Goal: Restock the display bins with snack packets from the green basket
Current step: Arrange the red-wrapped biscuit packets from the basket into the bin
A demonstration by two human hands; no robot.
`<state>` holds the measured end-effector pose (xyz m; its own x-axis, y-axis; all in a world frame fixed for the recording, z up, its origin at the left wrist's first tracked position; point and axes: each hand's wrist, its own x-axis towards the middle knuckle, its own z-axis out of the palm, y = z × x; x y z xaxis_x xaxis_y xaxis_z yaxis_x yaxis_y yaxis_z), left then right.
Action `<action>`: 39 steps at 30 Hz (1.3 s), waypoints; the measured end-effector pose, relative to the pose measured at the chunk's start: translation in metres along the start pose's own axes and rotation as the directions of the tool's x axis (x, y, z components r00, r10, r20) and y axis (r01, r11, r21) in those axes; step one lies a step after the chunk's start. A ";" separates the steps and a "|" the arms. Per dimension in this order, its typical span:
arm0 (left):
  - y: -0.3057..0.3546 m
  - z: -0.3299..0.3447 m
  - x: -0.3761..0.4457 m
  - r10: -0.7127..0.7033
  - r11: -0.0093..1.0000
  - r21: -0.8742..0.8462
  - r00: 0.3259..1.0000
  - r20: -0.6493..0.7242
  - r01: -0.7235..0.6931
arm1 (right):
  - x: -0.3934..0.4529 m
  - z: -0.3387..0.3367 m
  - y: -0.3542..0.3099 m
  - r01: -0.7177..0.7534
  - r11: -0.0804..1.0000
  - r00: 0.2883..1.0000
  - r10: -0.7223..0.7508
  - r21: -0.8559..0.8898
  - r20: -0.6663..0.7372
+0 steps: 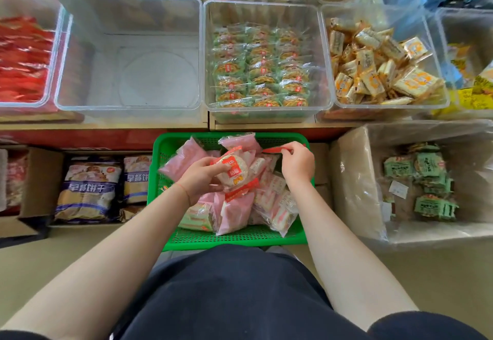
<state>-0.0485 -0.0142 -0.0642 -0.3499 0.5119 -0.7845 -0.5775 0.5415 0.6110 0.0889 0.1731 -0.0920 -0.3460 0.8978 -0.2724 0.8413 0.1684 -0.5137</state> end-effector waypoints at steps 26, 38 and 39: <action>0.010 -0.229 -0.047 0.047 0.988 -0.155 0.989 0.139 -0.025 | -0.156 0.100 -0.181 -0.592 0.505 0.744 0.043 0.628 0.667; 0.091 -0.490 -0.095 0.189 0.779 0.591 0.977 0.102 -0.212 | -0.231 0.217 -0.407 -0.408 0.566 0.872 0.008 0.716 0.490; 0.099 -0.504 -0.092 0.263 0.783 0.575 0.964 0.039 -0.237 | -0.226 0.220 -0.418 -0.378 0.553 0.899 0.028 0.743 0.437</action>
<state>-0.4452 -0.3433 0.0147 -0.4604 0.6621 -0.5913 0.0548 0.6861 0.7255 -0.2755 -0.1898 0.0054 -0.4693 0.6341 -0.6145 0.2877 -0.5482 -0.7853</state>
